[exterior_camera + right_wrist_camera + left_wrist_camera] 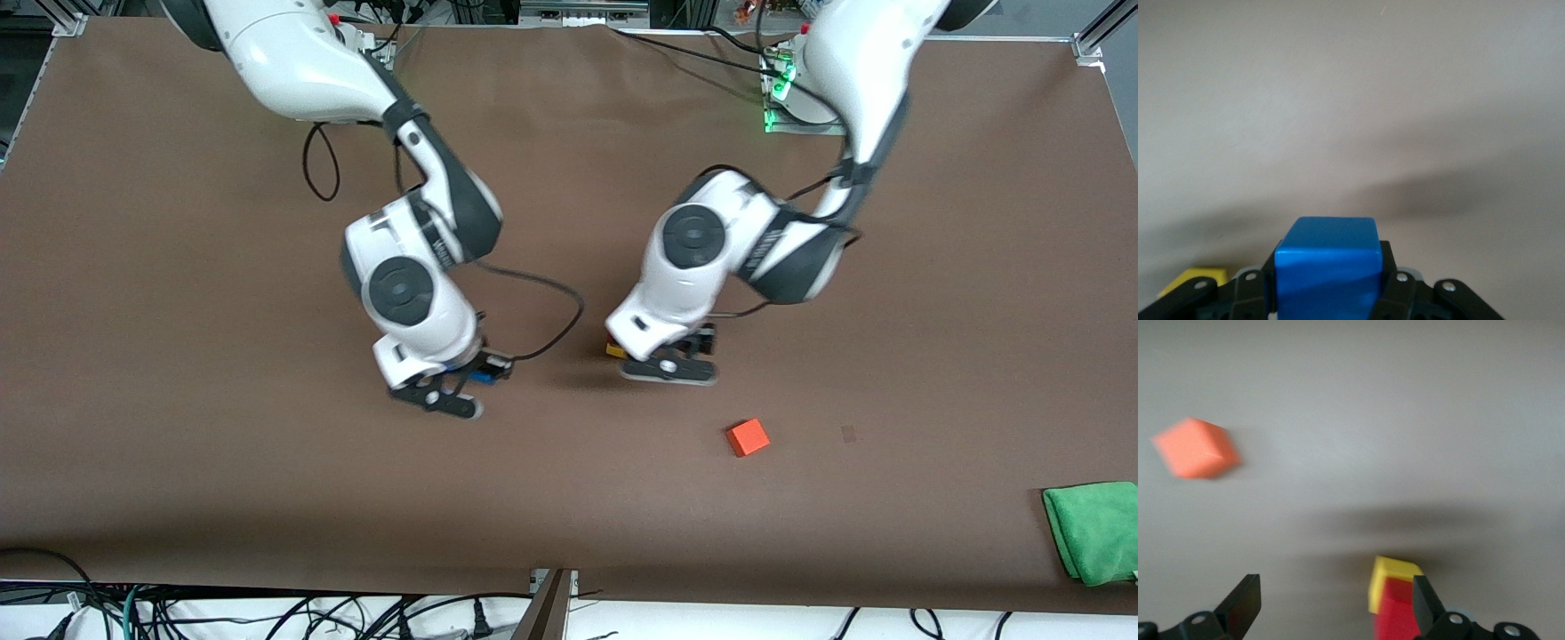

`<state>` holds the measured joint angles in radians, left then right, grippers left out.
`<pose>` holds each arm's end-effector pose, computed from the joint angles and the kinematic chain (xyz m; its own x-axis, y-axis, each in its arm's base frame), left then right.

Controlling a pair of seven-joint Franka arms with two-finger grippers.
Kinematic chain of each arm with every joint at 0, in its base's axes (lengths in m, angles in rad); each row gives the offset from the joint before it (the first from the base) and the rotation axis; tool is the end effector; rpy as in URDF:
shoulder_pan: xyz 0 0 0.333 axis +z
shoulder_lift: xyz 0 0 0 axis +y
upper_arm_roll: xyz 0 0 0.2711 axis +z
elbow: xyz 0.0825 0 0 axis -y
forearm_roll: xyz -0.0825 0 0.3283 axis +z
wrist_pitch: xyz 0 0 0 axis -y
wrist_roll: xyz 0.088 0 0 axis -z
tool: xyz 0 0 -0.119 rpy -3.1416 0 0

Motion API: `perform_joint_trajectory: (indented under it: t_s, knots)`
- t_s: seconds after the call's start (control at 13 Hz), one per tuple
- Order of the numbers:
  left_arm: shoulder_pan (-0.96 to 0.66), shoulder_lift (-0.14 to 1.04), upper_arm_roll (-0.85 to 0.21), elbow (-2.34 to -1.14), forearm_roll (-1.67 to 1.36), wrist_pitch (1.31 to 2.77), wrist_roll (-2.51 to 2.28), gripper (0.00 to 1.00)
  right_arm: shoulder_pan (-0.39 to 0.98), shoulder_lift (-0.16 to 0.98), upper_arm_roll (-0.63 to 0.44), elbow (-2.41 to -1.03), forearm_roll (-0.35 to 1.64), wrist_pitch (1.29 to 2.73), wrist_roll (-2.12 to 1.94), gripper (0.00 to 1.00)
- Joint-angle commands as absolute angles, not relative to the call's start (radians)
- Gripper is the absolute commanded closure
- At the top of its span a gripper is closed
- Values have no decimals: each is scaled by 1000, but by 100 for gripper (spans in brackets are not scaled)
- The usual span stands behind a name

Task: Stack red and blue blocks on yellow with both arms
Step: 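Withdraw the left gripper while the right gripper carries blue over the stack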

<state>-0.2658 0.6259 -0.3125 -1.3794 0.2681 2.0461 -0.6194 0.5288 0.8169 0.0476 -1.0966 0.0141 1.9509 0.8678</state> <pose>0.5745 -0.3086 0.3398 0.9954 -0.0116 0.0950 -0.0105 -0.9999 -0.0123 0.5775 0.3654 0.3106 0.9517 -0.3066 -0.0122 -0.3068 -0.9499 -0.0598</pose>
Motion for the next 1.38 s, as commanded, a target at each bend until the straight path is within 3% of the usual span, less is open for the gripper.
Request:
perform_joint_trajectory:
  t_s: [0.0, 0.38, 0.62, 1.0, 1.31]
  knots:
    - [-152, 497, -325, -1397, 227, 1944, -598, 0, 606, 839, 43, -1032, 15, 1950, 1050, 77]
    - [59, 391, -327, -1358, 157, 1748, -170, 0, 716, 883, 44, -1020, 20, 2093, 1328, 77]
    - [104, 330, -308, -1328, 135, 1649, -43, 0, 747, 900, 44, -1020, 20, 2157, 1406, 76]
    - [66, 125, -114, -1474, 26, 1553, -20, 0, 787, 946, 43, -991, 18, 2224, 1486, 75]
    - [86, 115, -106, -1510, 21, 1555, -31, 0, 796, 960, 41, -991, 17, 2238, 1499, 72]
